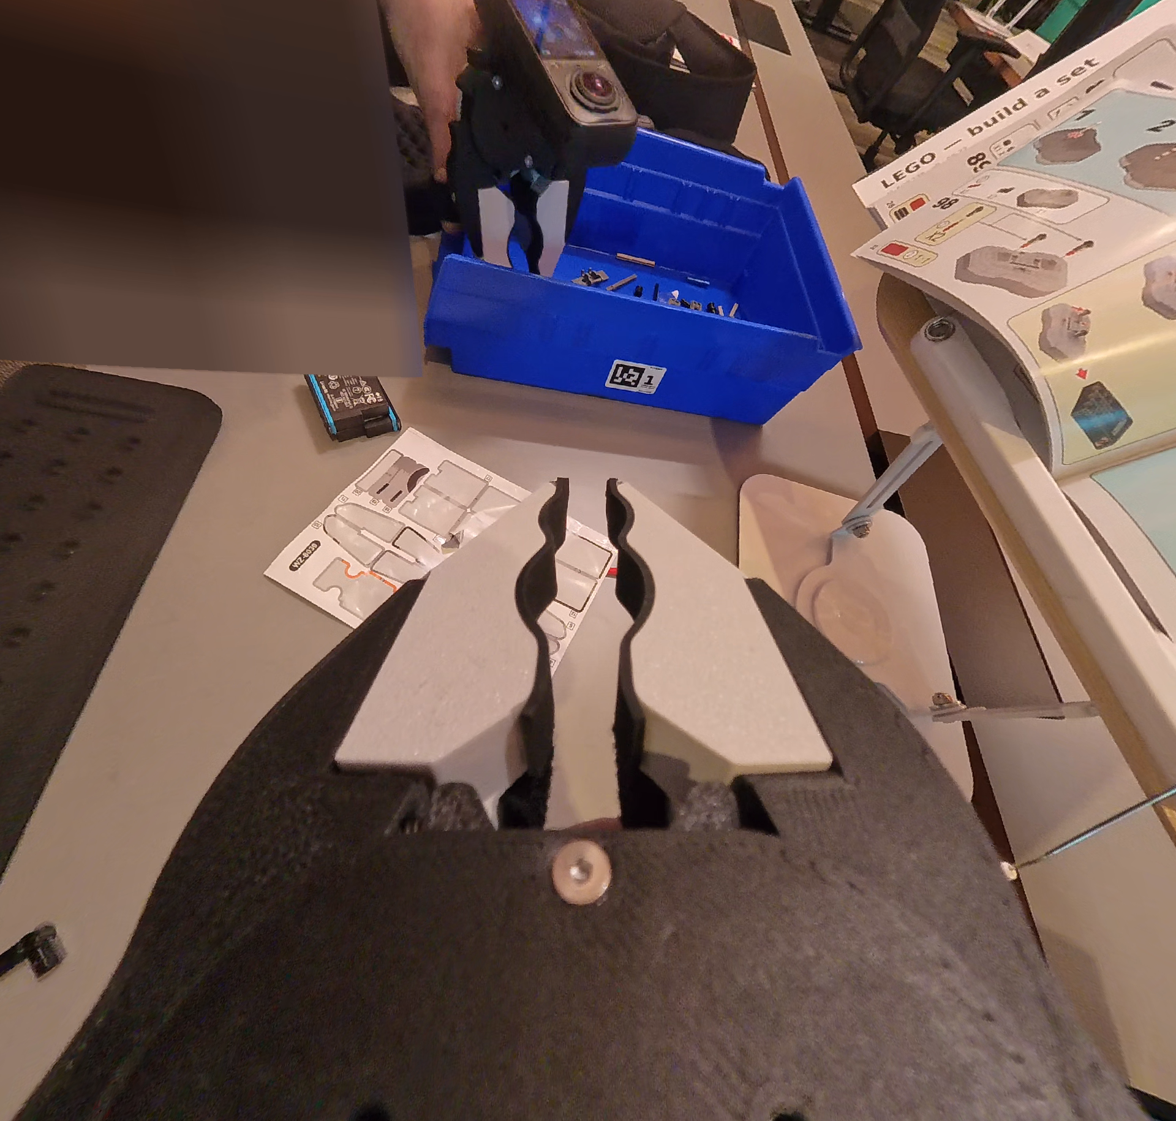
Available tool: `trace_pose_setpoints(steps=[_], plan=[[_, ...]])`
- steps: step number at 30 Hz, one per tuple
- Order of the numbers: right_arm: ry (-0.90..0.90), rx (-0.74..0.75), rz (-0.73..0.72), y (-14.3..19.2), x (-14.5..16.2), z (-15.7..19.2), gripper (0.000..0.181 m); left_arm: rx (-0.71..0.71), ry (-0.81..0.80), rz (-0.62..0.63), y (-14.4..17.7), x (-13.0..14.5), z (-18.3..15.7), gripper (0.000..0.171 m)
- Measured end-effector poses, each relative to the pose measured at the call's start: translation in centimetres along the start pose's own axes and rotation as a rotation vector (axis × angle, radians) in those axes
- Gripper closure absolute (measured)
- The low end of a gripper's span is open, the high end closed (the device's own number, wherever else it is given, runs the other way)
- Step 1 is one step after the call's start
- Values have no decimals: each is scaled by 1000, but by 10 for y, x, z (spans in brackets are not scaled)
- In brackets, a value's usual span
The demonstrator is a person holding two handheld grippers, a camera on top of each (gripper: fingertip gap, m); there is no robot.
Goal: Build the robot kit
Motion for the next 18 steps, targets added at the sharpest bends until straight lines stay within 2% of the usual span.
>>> trace_pose_setpoints(steps=[6, 12, 18], plan=[[-4, 4, -4, 2, 0, -2, 172, 11, 15, 8, -2, 1, -1, 156], [-5, 11, -3, 4, 1, -4, 172, -6, 0, -10, -3, 0, -2, 169], [-1, 9, -2, 4, 0, -3, 172, -32, -24, -34, -2, -1, -1, 170]])
Point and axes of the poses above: each gripper's, where its closed fingertips meet, y back along the fingers, x out of its underside, z = x × y across the jaws, the point moved 1 cm from there along y, back along the fingers, and after that the axes turned 3 degrees about -z, right-handed, at the moved point
